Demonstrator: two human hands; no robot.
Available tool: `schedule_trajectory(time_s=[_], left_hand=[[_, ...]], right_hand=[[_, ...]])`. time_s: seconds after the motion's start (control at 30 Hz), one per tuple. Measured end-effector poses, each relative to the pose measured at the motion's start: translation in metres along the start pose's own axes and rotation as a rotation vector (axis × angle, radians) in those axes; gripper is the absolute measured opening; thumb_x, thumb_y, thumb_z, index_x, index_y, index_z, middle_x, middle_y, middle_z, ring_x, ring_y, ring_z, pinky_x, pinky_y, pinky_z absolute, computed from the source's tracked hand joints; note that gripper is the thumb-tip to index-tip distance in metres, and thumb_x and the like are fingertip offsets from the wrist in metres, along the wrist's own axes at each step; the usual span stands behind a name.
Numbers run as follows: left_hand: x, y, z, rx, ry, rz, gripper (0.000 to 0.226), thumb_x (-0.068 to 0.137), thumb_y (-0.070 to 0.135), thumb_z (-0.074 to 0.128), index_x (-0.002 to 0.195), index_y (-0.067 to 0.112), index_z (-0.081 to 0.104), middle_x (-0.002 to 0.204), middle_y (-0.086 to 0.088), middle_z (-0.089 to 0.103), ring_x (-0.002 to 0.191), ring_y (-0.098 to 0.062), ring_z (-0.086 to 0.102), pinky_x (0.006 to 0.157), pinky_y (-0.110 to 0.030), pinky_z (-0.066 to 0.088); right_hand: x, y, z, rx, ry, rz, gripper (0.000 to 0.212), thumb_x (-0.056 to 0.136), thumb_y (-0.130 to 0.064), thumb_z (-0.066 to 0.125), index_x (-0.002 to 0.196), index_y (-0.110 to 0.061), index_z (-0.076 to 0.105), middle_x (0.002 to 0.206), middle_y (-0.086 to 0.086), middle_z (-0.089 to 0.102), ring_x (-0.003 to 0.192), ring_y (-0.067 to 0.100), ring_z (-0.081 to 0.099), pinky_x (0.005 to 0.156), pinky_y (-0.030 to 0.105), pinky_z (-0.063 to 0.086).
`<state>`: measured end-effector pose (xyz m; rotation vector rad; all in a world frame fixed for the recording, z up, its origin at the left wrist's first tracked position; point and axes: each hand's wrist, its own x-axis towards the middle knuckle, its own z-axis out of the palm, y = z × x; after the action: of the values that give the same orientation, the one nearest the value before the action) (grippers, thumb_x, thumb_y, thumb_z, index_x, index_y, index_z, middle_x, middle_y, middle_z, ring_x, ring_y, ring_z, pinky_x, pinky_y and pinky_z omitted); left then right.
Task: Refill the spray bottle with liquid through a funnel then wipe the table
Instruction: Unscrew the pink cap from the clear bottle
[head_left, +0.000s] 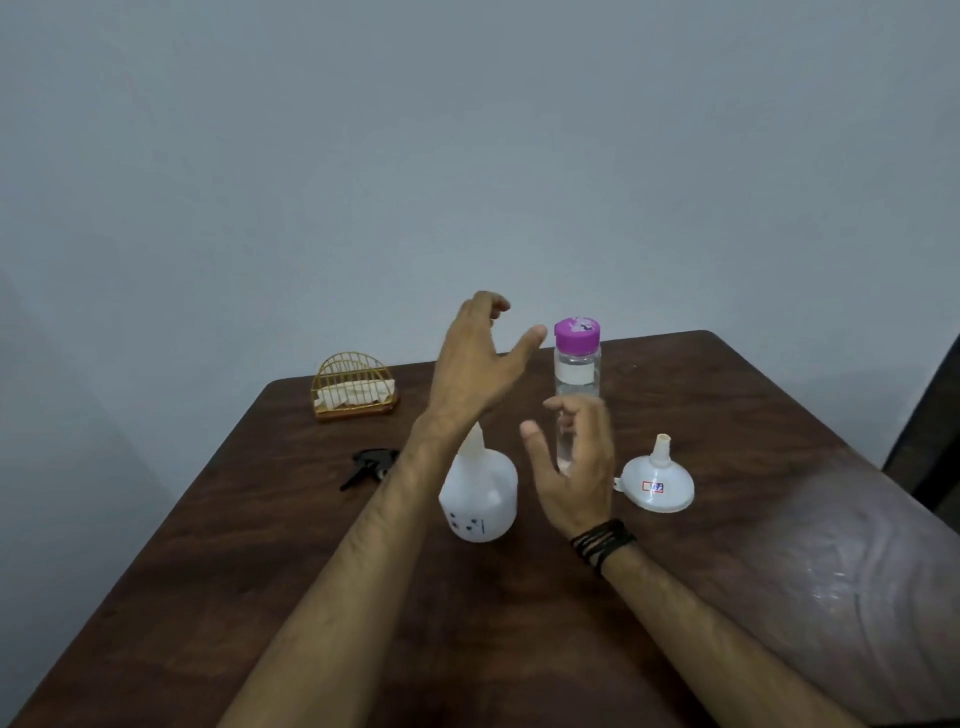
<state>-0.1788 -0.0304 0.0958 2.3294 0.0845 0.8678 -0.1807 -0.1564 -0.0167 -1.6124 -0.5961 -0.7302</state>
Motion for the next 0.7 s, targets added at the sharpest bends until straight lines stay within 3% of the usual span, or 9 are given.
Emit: schedule_trajectory(time_s=[0.07,0.13,0.23,0.3,0.43,0.6,0.7], left_hand=[[0.01,0.016,0.01,-0.02,-0.103,0.026,0.059,0.089,0.055,0.067,0.132,0.019,0.049,0.129,0.001,0.058,0.112,-0.011,0.056,0.093,-0.029,0.051],[0.021,0.031,0.02,-0.024,-0.217,0.031,0.063,0.089,0.051,0.069,0.139,0.02,0.046,0.133,-0.001,0.057,0.114,-0.013,0.056,0.092,-0.028,0.051],[0.027,0.04,0.024,-0.024,-0.362,0.037,0.062,0.093,0.039,0.069,0.146,0.018,0.045,0.138,-0.004,0.056,0.114,-0.015,0.058,0.091,-0.023,0.048],[0.029,0.043,0.027,-0.017,-0.416,0.043,0.053,0.096,0.031,0.066,0.144,0.015,0.05,0.139,-0.004,0.058,0.121,-0.018,0.059,0.097,-0.022,0.047],[0.025,0.039,0.028,-0.062,-0.415,0.042,0.045,0.098,0.023,0.064,0.141,0.014,0.055,0.138,-0.003,0.059,0.122,-0.018,0.058,0.1,-0.022,0.046],[0.015,0.036,0.031,-0.147,-0.296,-0.001,0.058,0.088,0.029,0.076,0.133,0.022,0.04,0.116,0.0,0.066,0.094,-0.01,0.063,0.073,-0.006,0.048],[0.012,0.037,0.033,-0.166,-0.245,-0.004,0.059,0.084,0.032,0.08,0.122,0.025,0.035,0.111,-0.002,0.068,0.092,-0.013,0.066,0.068,-0.007,0.05]], right_hand=[[0.02,-0.002,-0.004,-0.035,0.188,0.022,0.04,0.083,-0.024,0.074,0.113,-0.008,0.053,0.113,0.002,0.051,0.101,0.02,0.053,0.084,0.028,0.047],[0.041,0.004,-0.009,-0.077,0.231,0.069,0.054,0.076,-0.017,0.079,0.12,-0.005,0.05,0.122,0.006,0.048,0.111,0.02,0.051,0.092,0.027,0.046],[0.055,0.014,-0.003,-0.095,0.063,0.155,0.076,0.073,-0.022,0.082,0.136,-0.01,0.041,0.133,0.003,0.046,0.122,0.013,0.047,0.099,0.018,0.041],[0.055,0.022,-0.001,-0.024,-0.033,0.271,0.074,0.079,-0.028,0.079,0.14,-0.021,0.037,0.134,-0.003,0.05,0.122,0.012,0.053,0.095,0.026,0.048],[0.048,0.032,-0.003,0.068,-0.109,0.265,0.06,0.089,-0.048,0.061,0.14,-0.029,0.036,0.132,-0.011,0.055,0.114,0.006,0.059,0.088,0.03,0.055],[0.041,0.034,-0.005,0.058,-0.134,0.228,0.071,0.085,-0.061,0.054,0.142,-0.022,0.035,0.133,-0.004,0.056,0.111,0.007,0.061,0.084,0.024,0.056],[0.039,0.036,-0.007,0.053,-0.127,0.216,0.075,0.084,-0.065,0.051,0.142,-0.021,0.035,0.133,-0.001,0.057,0.11,0.008,0.062,0.082,0.024,0.057]])
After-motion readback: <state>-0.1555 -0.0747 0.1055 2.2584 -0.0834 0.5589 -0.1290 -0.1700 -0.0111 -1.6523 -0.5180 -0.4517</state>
